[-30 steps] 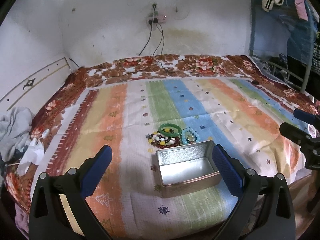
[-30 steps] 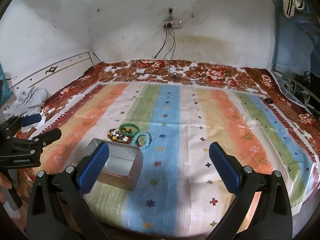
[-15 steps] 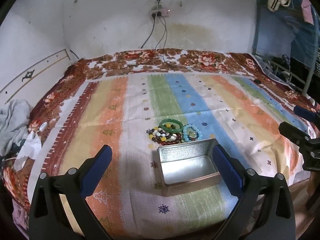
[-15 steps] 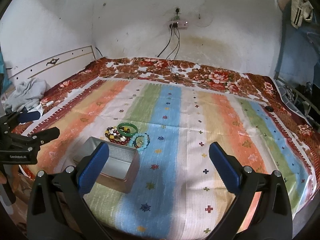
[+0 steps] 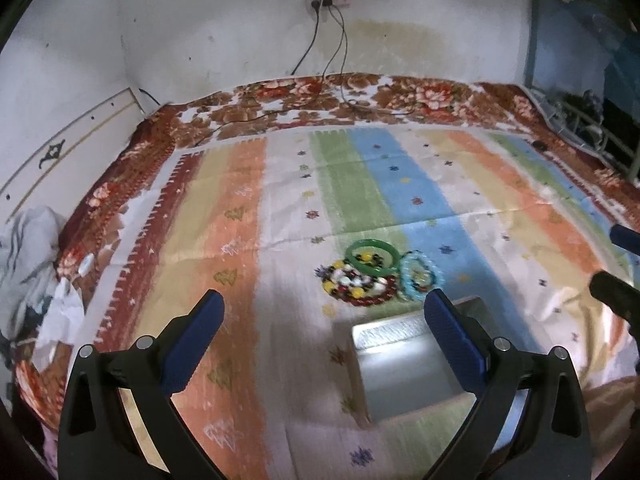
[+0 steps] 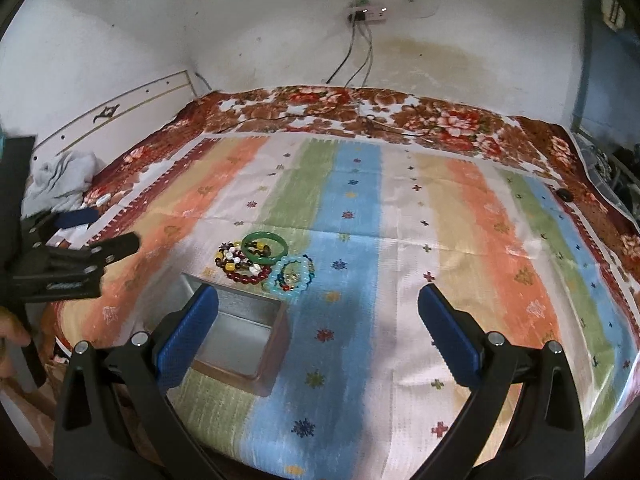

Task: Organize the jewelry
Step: 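Grasp the green jade bangle with the left tool while the right tool grasps the light-blue bead bracelet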

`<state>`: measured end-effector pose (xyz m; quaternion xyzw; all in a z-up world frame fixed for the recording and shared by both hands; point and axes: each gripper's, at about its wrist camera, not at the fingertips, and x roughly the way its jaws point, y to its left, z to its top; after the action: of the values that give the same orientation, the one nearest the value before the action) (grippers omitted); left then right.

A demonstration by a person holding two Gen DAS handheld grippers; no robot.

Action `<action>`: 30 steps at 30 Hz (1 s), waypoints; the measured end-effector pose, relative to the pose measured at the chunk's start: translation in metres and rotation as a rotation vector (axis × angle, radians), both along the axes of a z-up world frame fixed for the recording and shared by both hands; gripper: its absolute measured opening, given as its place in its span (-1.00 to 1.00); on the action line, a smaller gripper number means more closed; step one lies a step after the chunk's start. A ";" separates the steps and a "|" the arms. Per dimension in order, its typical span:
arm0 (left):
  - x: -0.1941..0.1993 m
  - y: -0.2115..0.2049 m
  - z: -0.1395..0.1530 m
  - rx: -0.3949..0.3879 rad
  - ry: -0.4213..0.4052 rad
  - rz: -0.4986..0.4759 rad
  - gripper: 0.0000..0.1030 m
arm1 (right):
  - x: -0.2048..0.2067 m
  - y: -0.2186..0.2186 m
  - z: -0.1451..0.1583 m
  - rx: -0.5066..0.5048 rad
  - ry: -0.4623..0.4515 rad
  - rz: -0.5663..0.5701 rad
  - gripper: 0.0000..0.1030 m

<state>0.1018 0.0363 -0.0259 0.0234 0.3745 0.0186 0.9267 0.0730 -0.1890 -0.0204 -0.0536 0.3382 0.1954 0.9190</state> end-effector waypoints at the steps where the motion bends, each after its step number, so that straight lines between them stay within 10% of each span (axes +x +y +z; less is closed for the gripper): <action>1: 0.007 0.000 -0.002 -0.004 0.012 -0.002 0.89 | 0.003 0.001 -0.002 0.000 0.009 0.003 0.91; 30: 0.116 0.018 -0.071 -0.127 0.283 -0.009 0.78 | 0.115 0.024 -0.065 -0.013 0.357 -0.014 0.91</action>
<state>0.2173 0.0546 -0.0967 -0.0313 0.5018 -0.0128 0.8643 0.1884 -0.1648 -0.0853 -0.0216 0.4976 0.1932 0.8453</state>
